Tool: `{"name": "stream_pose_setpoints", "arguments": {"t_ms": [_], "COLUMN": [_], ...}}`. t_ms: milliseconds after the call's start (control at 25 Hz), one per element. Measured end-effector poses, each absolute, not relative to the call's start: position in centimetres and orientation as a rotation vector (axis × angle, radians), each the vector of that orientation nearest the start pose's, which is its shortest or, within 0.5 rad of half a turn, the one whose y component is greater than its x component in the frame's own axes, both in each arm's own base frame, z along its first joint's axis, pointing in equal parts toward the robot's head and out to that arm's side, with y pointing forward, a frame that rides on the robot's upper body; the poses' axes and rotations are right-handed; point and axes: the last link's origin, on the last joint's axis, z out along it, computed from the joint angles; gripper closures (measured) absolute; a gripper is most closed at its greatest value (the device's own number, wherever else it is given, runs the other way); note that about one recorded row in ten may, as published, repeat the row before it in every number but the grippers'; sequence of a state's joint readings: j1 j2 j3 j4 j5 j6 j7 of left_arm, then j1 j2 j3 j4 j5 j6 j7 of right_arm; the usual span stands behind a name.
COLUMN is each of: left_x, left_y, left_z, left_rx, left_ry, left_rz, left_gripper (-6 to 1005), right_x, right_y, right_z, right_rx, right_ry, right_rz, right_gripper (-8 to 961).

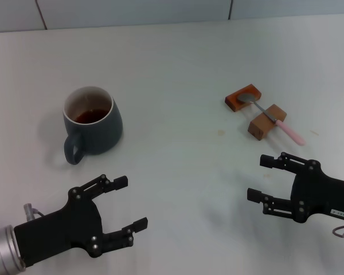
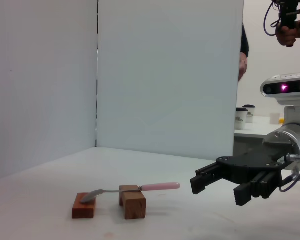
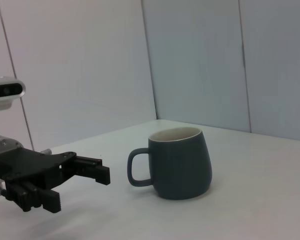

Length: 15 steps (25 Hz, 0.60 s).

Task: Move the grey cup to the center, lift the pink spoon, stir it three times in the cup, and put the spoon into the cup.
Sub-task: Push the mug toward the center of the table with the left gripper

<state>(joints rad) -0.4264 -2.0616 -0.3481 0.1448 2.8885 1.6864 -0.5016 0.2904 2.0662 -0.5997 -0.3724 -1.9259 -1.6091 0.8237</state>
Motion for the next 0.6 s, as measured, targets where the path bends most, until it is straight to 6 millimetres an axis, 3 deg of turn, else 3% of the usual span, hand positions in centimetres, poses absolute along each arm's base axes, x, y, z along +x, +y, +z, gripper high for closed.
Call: {"name": "stream_pose_setpoints", "arguments": {"t_ms": [600], "left_x": [-30.81], "left_y": [21.71], "left_z": [-6.0], "left_rx": [-2.655], "left_ry": [-0.267], "left_rz": [-0.909], "left_gripper": [241], "right_x": [33.1], "right_y": [23.13], "right_z": [-2.78], "right_rx": [-2.574], "right_ry": [0.49], "right_rz": [0.802], "right_gripper": [169]}}
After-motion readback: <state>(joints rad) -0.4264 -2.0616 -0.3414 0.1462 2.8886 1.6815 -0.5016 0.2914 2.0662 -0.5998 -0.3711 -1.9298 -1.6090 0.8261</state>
